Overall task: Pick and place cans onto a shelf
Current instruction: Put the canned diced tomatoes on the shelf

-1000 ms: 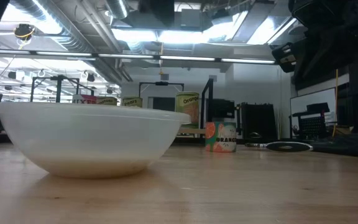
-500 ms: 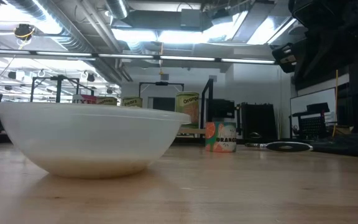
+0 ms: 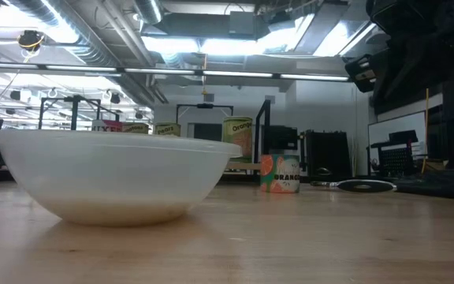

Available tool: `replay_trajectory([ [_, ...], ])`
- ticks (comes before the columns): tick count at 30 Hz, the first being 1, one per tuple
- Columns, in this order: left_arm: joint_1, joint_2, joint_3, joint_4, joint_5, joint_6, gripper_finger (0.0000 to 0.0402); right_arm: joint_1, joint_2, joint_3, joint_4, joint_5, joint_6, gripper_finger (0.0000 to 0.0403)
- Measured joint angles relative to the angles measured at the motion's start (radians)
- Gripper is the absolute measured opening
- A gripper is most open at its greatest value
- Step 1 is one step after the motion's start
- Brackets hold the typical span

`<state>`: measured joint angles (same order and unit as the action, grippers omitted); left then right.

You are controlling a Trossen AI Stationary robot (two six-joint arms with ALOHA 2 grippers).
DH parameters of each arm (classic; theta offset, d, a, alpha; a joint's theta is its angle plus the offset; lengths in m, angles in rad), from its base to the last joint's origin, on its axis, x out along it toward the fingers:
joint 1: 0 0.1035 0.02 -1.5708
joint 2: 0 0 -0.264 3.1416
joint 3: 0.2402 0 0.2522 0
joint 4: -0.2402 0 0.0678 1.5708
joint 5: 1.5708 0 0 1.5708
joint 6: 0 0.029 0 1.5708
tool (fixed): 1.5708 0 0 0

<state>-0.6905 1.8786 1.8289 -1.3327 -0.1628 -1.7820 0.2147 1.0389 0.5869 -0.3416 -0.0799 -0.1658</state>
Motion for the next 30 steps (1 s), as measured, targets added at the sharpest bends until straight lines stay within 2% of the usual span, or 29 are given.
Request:
replay_trajectory([
  [10, -0.06, 0.0, -0.235, 0.257, 0.17, -0.05, 0.007, 0.0, 0.0, 0.0, 0.001, 0.0, 0.0, 0.0072],
  [21, -0.059, 0.0, -0.35, 0.27, 0.284, -0.101, 0.0098, 0.0, 0.0, 0.0, 0.001, 0.0, -0.001, 0.0072],
  [30, -0.058, 0.0, -0.417, 0.272, 0.285, -0.128, 0.01, 0.0, 0.0, 0.0, 0.001, 0.0, 0.0, 0.0072],
])
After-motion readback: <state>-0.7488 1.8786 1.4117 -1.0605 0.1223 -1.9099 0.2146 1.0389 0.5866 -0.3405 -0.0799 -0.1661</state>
